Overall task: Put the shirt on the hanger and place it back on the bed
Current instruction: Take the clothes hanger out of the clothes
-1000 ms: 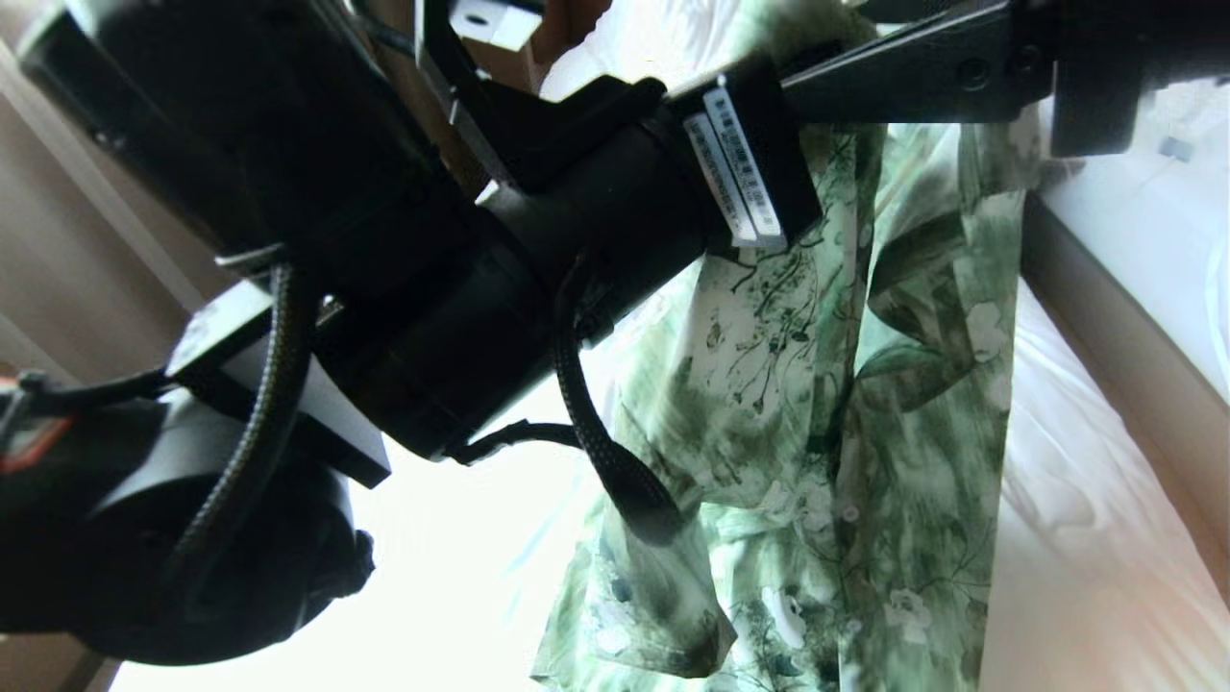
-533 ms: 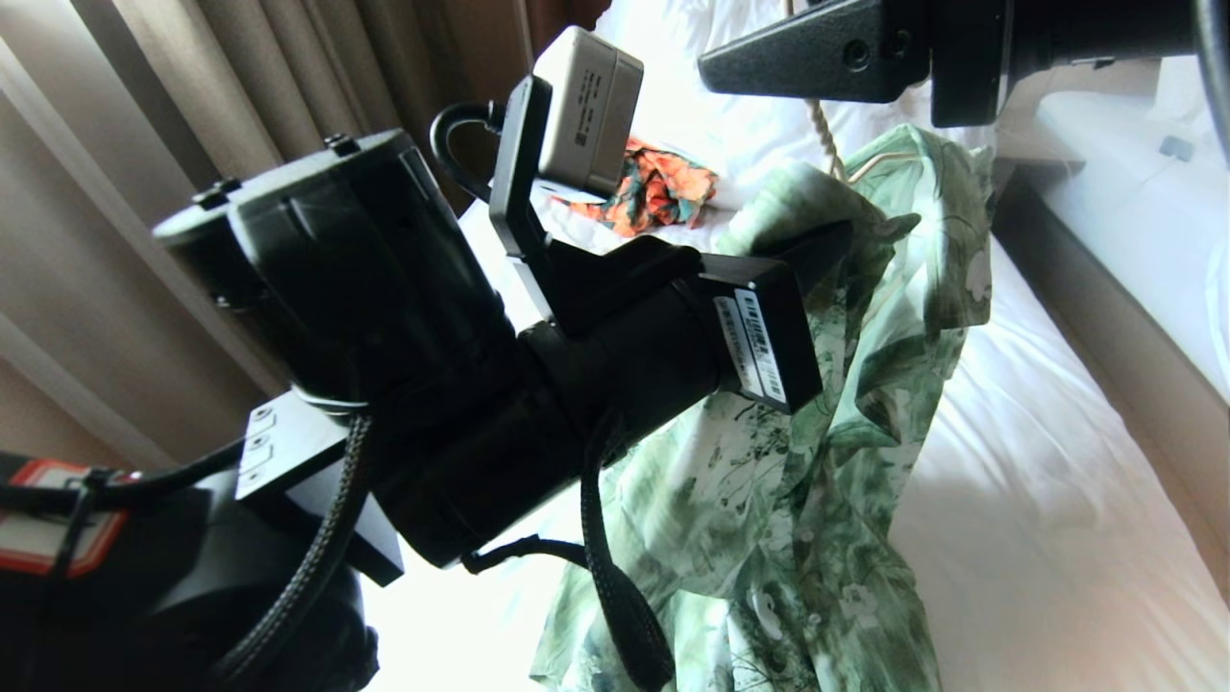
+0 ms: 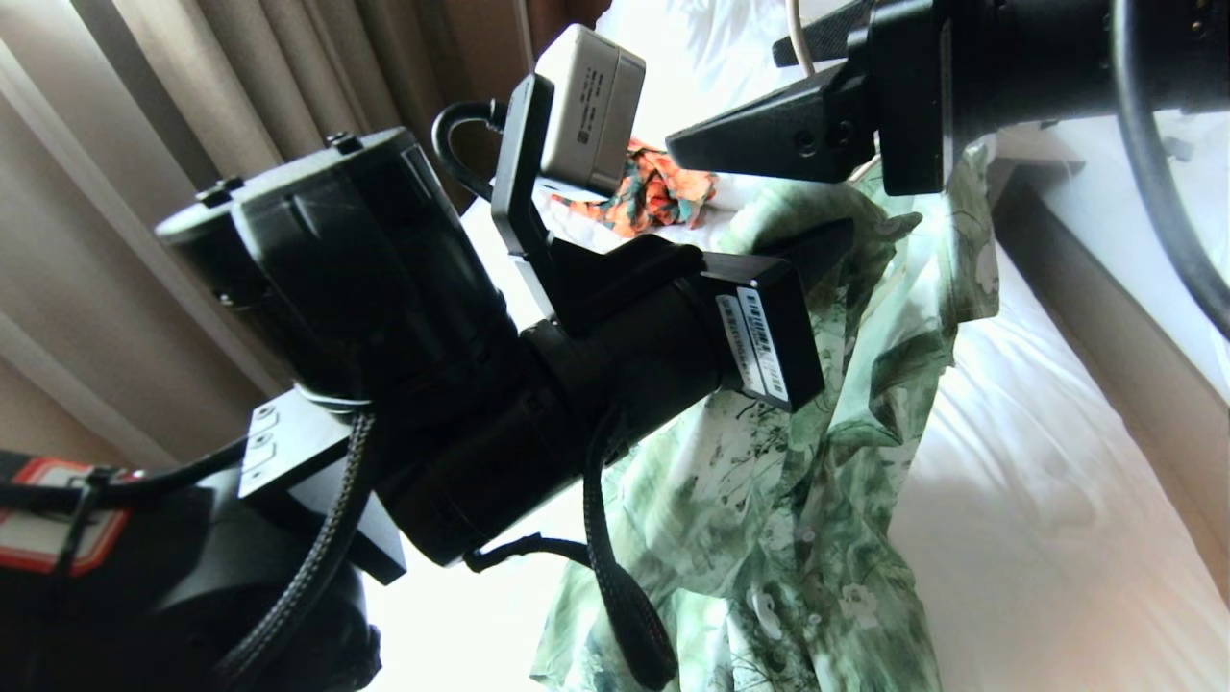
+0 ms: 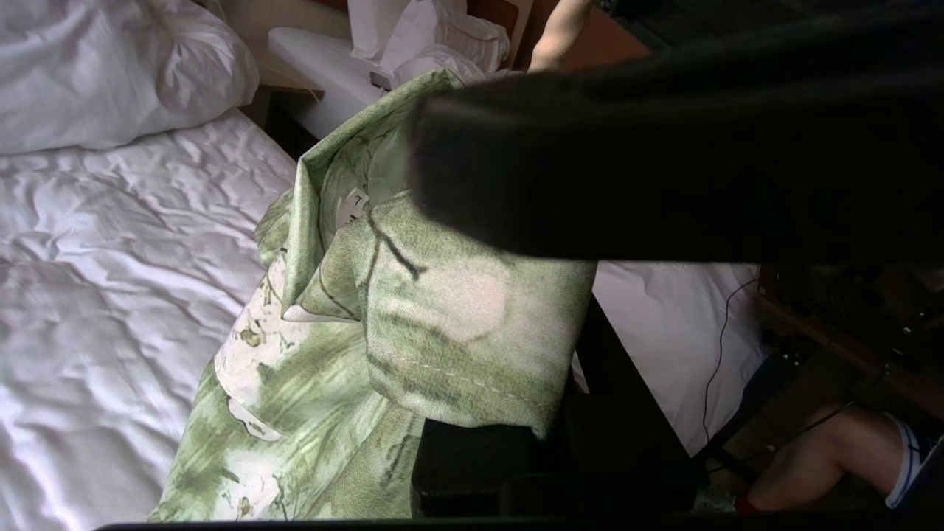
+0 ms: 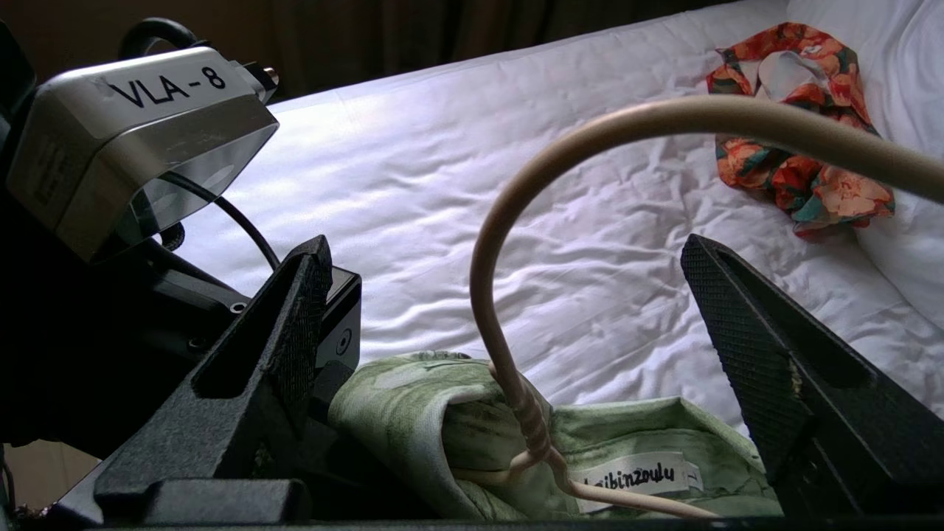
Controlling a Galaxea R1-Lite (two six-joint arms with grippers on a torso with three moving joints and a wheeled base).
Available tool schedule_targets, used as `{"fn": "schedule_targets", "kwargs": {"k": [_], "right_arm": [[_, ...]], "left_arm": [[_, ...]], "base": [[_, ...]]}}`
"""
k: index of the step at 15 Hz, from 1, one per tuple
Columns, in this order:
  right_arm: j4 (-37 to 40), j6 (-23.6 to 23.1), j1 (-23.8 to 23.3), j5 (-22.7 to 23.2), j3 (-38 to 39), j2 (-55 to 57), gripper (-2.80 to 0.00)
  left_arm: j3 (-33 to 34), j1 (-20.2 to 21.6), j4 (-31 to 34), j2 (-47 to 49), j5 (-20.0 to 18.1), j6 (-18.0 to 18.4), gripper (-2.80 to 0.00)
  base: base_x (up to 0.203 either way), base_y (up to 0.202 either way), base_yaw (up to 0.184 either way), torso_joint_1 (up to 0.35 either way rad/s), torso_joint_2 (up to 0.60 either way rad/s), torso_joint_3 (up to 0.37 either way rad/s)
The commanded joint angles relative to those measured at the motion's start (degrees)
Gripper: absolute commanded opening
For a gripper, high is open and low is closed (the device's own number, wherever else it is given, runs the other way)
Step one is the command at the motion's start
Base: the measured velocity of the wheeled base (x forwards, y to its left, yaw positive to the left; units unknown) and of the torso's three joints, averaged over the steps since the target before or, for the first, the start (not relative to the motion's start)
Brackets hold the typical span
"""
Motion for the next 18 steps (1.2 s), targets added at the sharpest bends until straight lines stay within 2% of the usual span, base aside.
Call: {"fn": "schedule_targets", "kwargs": {"k": [1,11,15,18], "right_arm": [[-0.03,-0.11,0.03,0.02,-0.10,1.52,-2.80],[-1.51,0.24,-0.15,-0.07,-0.44,2.76,-2.80],[-1.59,0.77,-0.14,-0.24,-0.44,3.01,-2.80],[-1.68,0.85,-0.19,-0.24,-0.44,2.93,-2.80]], "left_arm": [[-0.04,0.02,-0.31,0.00,0.00,-0.07,-2.80],[0.75,0.03,1.21,-2.39,0.19,0.58,-2.80],[2.00,0.28,10.67,-7.07,-2.34,2.12,-2.80],[2.33,0.98,10.51,-6.92,-2.63,1.78,-2.80]], "base": [[0.000,0.000,0.000,0.000,0.00,0.000],[0.000,0.000,0.000,0.000,0.00,0.000],[0.000,0.000,0.000,0.000,0.00,0.000],[0.000,0.000,0.000,0.000,0.00,0.000]]}}
